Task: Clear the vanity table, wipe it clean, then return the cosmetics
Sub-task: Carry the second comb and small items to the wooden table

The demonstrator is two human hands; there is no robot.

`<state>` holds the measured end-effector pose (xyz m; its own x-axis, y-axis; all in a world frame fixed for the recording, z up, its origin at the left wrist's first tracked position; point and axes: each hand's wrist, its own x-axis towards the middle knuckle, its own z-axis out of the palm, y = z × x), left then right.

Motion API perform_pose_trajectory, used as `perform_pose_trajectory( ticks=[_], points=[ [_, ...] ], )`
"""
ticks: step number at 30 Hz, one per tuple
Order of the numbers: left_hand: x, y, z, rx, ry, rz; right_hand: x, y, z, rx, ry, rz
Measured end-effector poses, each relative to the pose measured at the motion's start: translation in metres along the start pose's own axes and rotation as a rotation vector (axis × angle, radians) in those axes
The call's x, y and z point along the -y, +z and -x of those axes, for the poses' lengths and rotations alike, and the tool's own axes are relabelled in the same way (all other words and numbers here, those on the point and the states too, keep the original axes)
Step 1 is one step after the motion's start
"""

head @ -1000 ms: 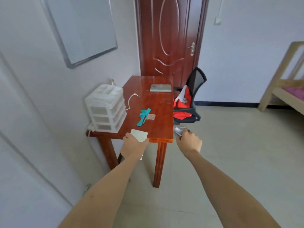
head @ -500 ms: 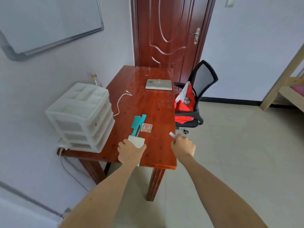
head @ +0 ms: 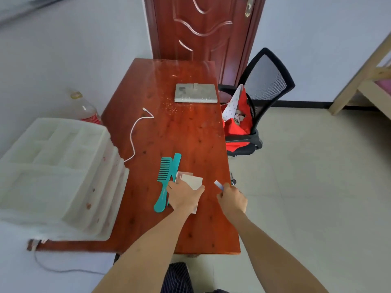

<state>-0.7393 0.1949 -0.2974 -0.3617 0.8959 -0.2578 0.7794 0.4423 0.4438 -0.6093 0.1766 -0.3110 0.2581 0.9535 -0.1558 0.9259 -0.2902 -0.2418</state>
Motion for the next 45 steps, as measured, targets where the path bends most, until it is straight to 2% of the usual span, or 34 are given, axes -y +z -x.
perform_pose_trajectory(
  ticks=[4, 8, 23, 27, 31, 34, 39, 45],
  points=[
    [-0.028, 0.020, -0.029, 0.046, 0.098, -0.134, -0.005, 0.005, -0.024, -0.002, 0.074, -0.021],
    [-0.040, 0.033, -0.042, 0.072, 0.119, -0.250, -0.003, 0.012, -0.042, 0.020, 0.073, -0.028],
    [-0.049, 0.051, -0.067, 0.035, 0.085, -0.269, 0.008, 0.033, -0.083, 0.006, -0.041, -0.096],
    [-0.043, 0.049, -0.068, 0.031, 0.137, -0.219, 0.005, 0.031, -0.080, -0.026, -0.091, -0.166],
    [-0.030, 0.045, -0.065, 0.028, 0.236, -0.114, 0.001, 0.028, -0.076, 0.013, -0.168, -0.238],
    [-0.021, 0.044, -0.061, 0.019, 0.351, -0.204, -0.001, 0.027, -0.075, 0.056, -0.182, -0.268],
    [-0.006, 0.045, -0.063, 0.056, 0.439, -0.381, -0.003, 0.033, -0.076, 0.005, -0.242, -0.279],
    [0.007, 0.038, -0.066, 0.110, 0.347, -0.459, 0.011, 0.039, -0.079, 0.009, -0.366, -0.196]
  ],
)
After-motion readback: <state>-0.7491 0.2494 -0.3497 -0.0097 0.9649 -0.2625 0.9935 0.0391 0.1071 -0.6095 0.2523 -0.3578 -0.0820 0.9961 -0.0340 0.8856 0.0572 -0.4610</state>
